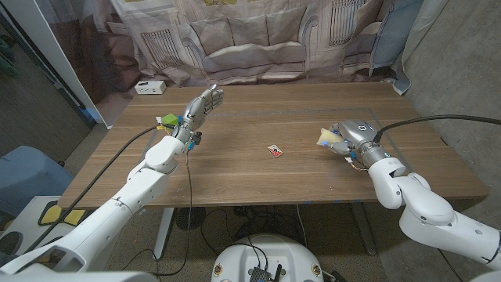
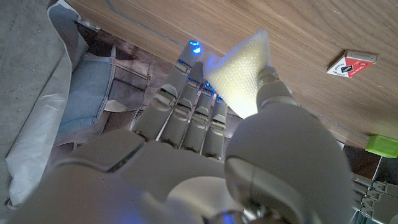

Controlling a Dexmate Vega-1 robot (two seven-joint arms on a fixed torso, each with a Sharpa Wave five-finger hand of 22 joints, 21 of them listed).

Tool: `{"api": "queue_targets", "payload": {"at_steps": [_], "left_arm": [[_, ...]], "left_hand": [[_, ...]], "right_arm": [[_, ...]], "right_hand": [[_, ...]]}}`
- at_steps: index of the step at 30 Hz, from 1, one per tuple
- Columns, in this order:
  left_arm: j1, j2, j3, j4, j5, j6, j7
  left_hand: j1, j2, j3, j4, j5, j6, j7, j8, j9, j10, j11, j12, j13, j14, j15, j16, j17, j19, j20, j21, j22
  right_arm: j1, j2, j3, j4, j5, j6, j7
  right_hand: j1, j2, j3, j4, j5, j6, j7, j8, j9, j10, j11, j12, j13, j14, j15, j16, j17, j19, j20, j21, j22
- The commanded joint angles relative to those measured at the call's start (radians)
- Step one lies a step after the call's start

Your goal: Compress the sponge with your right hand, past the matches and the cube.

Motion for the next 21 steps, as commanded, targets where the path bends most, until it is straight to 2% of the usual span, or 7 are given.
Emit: {"api": "queue_targets", "payload": {"at_steps": [1, 6, 8, 9, 11, 16, 21], "left_arm": [[-0.005, -0.004, 0.003, 0.009, 0.001, -0.003, -0.002], [-0.009, -0.007, 0.004, 0.014, -0.001, -0.002, -0.004], [-0.01, -0.008, 0.005, 0.016, 0.0, -0.002, -0.004], [-0.011, -0.008, 0.006, 0.016, 0.0, -0.002, -0.005], [-0.012, -0.008, 0.006, 0.018, 0.0, -0.002, -0.005], [-0.016, -0.01, 0.007, 0.022, 0.0, -0.002, -0.005], [-0.021, -0.01, 0.007, 0.025, -0.001, -0.001, -0.009]], "left_hand": [[0.007, 0.0, 0.008, 0.003, 0.0, 0.005, 0.002, -0.003, 0.002, 0.006, -0.001, -0.002, 0.003, 0.007, 0.0, 0.0, 0.006, 0.007, 0.002, -0.003, 0.005], [0.008, -0.001, 0.009, 0.003, 0.0, 0.005, 0.002, -0.003, 0.002, 0.008, 0.0, -0.002, 0.003, 0.006, 0.001, 0.0, 0.006, 0.007, 0.002, -0.003, 0.005], [0.008, 0.0, 0.009, 0.003, 0.0, 0.005, 0.002, -0.003, 0.002, 0.007, -0.001, -0.002, 0.003, 0.006, 0.001, 0.0, 0.006, 0.007, 0.002, -0.003, 0.005], [0.008, 0.0, 0.009, 0.003, 0.0, 0.005, 0.002, -0.003, 0.002, 0.007, 0.002, -0.002, 0.003, 0.007, 0.001, 0.0, 0.006, 0.007, 0.003, -0.003, 0.005], [0.008, 0.0, 0.009, 0.003, 0.0, 0.004, 0.002, -0.003, 0.002, 0.007, 0.002, -0.002, 0.003, 0.007, 0.001, 0.0, 0.006, 0.007, 0.003, -0.003, 0.005], [0.008, 0.0, 0.009, 0.003, 0.0, 0.005, 0.002, -0.003, 0.002, 0.006, 0.003, -0.002, 0.003, 0.007, 0.001, 0.0, 0.006, 0.007, 0.003, -0.003, 0.005], [0.008, 0.0, 0.009, 0.003, 0.0, 0.006, 0.001, -0.003, 0.002, 0.008, -0.003, -0.002, 0.003, 0.006, 0.0, 0.0, 0.006, 0.007, 0.003, -0.003, 0.005]], "right_arm": [[-0.036, 0.01, 0.032, -0.002, 0.007, 0.037, -0.088], [-0.042, 0.018, 0.043, 0.003, 0.015, 0.055, -0.107], [-0.05, 0.025, 0.056, 0.009, 0.033, 0.077, -0.129], [-0.055, 0.028, 0.063, 0.012, 0.043, 0.089, -0.141], [-0.06, 0.029, 0.072, 0.016, 0.053, 0.104, -0.151], [-0.073, 0.046, 0.086, 0.034, 0.063, 0.14, -0.202], [-0.074, 0.051, 0.091, 0.04, 0.064, 0.155, -0.21]], "right_hand": [[0.006, 0.002, 0.0, 0.0, -0.001, 0.011, 0.003, -0.002, 0.004, 0.001, 0.001, -0.006, 0.003, -0.007, -0.055, -0.005, 0.007, -0.008, 0.003, -0.007, 0.005], [0.008, 0.003, -0.001, -0.001, -0.001, 0.016, -0.001, -0.003, 0.004, 0.012, -0.001, -0.005, 0.004, 0.005, -0.061, 0.0, 0.011, -0.004, 0.003, -0.006, 0.005], [0.016, 0.008, 0.002, -0.003, 0.0, 0.046, 0.002, 0.003, 0.004, 0.043, -0.003, 0.001, 0.004, 0.05, -0.067, 0.014, 0.011, 0.029, -0.007, 0.005, 0.006], [0.018, 0.01, 0.004, -0.003, -0.001, 0.06, 0.004, 0.005, 0.004, 0.061, 0.018, 0.004, 0.003, 0.076, -0.066, 0.02, 0.009, 0.047, -0.008, 0.012, 0.007], [0.026, 0.018, 0.01, -0.004, 0.0, 0.083, 0.013, 0.009, 0.003, 0.085, 0.004, 0.006, 0.003, 0.106, -0.065, 0.025, 0.007, 0.067, -0.011, 0.019, 0.008], [0.052, 0.038, 0.023, -0.011, 0.0, 0.111, 0.024, 0.01, 0.002, 0.111, 0.021, 0.005, 0.002, 0.156, -0.073, 0.041, 0.012, 0.106, -0.014, 0.035, 0.01], [0.088, 0.063, 0.042, -0.02, 0.0, 0.129, 0.023, 0.009, 0.002, 0.129, 0.016, 0.003, 0.001, 0.184, -0.084, 0.052, 0.02, 0.122, -0.02, 0.043, 0.011]]}}
